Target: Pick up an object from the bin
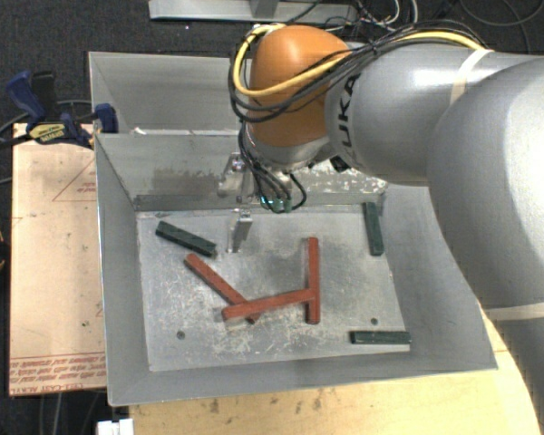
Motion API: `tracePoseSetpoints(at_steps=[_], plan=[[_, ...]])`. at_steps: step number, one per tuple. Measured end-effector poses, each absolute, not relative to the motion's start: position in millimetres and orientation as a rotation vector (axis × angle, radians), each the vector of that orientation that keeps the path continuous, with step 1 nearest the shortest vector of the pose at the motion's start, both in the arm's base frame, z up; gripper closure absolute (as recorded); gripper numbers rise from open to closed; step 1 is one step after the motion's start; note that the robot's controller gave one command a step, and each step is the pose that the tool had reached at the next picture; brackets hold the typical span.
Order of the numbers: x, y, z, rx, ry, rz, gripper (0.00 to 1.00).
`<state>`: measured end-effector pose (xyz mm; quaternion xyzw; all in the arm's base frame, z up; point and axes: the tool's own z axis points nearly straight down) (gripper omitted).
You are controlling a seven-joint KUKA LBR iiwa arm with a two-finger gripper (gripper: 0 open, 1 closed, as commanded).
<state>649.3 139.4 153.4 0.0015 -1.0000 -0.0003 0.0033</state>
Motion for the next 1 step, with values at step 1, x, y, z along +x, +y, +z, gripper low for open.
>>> tracePoseSetpoints(at_steps=[1], plan=[[651.2,139.0,158.9,0.001,-3.143,-0.003,0.0]])
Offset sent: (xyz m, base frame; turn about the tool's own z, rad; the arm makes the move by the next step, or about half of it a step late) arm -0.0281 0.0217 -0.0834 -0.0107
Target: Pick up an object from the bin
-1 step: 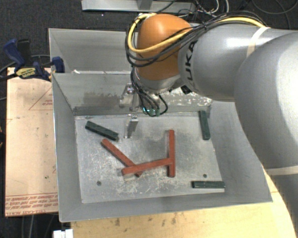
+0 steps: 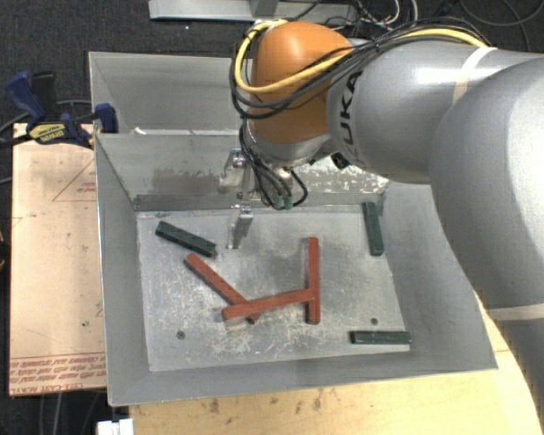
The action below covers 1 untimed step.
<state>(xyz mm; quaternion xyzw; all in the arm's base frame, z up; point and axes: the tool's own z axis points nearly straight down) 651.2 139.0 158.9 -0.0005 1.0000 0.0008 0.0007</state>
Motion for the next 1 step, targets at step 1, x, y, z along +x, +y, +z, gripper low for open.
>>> tracePoseSetpoints(at_steps=[1], plan=[[628.3,162.6,79.3,-0.021,3.119,0.01,1.0]])
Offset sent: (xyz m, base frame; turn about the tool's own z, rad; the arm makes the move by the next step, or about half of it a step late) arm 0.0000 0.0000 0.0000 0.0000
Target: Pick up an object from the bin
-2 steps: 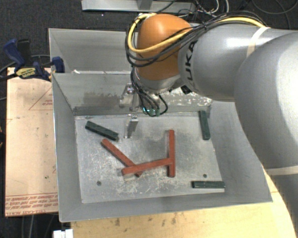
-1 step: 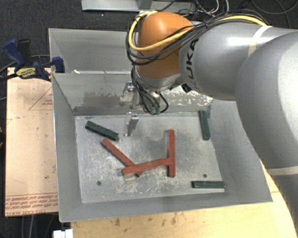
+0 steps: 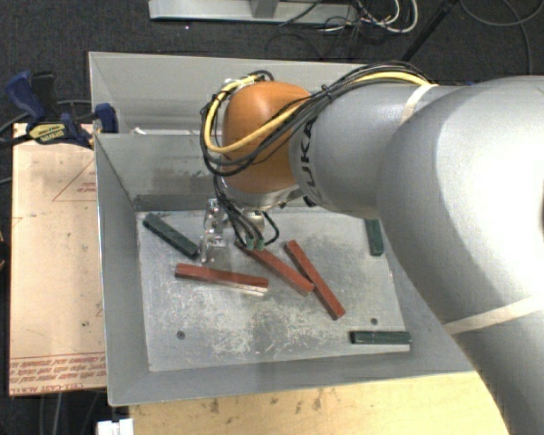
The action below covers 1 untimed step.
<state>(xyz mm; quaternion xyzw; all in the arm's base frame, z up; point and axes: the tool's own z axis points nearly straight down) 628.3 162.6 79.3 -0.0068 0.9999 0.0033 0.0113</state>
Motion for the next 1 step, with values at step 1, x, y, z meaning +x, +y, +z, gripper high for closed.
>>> tracePoseSetpoints(at_steps=[1], plan=[[628.3,162.6,79.3,-0.019,3.119,0.011,1.0]])
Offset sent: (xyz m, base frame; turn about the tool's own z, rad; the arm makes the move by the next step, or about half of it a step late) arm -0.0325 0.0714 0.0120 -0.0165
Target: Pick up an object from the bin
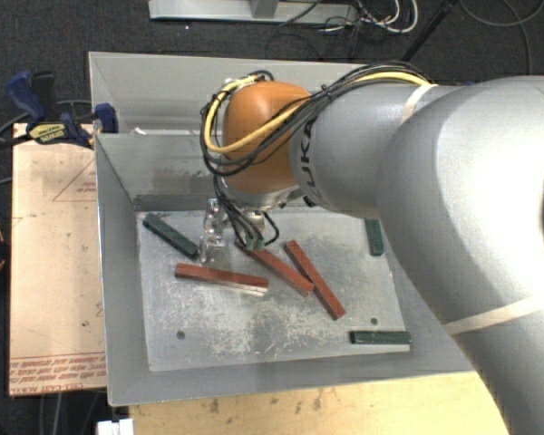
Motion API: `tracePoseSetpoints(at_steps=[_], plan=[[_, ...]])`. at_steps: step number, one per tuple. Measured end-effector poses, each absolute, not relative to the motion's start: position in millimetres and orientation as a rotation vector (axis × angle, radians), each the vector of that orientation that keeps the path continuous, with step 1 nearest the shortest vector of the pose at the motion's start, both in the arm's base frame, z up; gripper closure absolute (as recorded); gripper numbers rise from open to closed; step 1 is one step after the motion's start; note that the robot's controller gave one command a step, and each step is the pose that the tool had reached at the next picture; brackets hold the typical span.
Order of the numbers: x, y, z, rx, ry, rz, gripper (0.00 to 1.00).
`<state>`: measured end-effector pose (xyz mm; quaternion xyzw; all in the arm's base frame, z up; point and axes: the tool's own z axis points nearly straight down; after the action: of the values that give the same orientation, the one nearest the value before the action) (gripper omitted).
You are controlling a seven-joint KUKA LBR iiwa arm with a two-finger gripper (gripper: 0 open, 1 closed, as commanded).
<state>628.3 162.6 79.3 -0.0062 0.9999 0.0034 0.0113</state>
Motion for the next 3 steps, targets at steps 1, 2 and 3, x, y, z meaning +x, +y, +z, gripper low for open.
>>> tracePoseSetpoints(at_steps=[1,2,3], plan=[[609.5,200,84,-0.028,3.134,-0.001,1.0],[596.6,226,83,-0.092,3.14,0.001,0.0],[593.7,213,82,-0.115,3.139,0.001,0.0]])
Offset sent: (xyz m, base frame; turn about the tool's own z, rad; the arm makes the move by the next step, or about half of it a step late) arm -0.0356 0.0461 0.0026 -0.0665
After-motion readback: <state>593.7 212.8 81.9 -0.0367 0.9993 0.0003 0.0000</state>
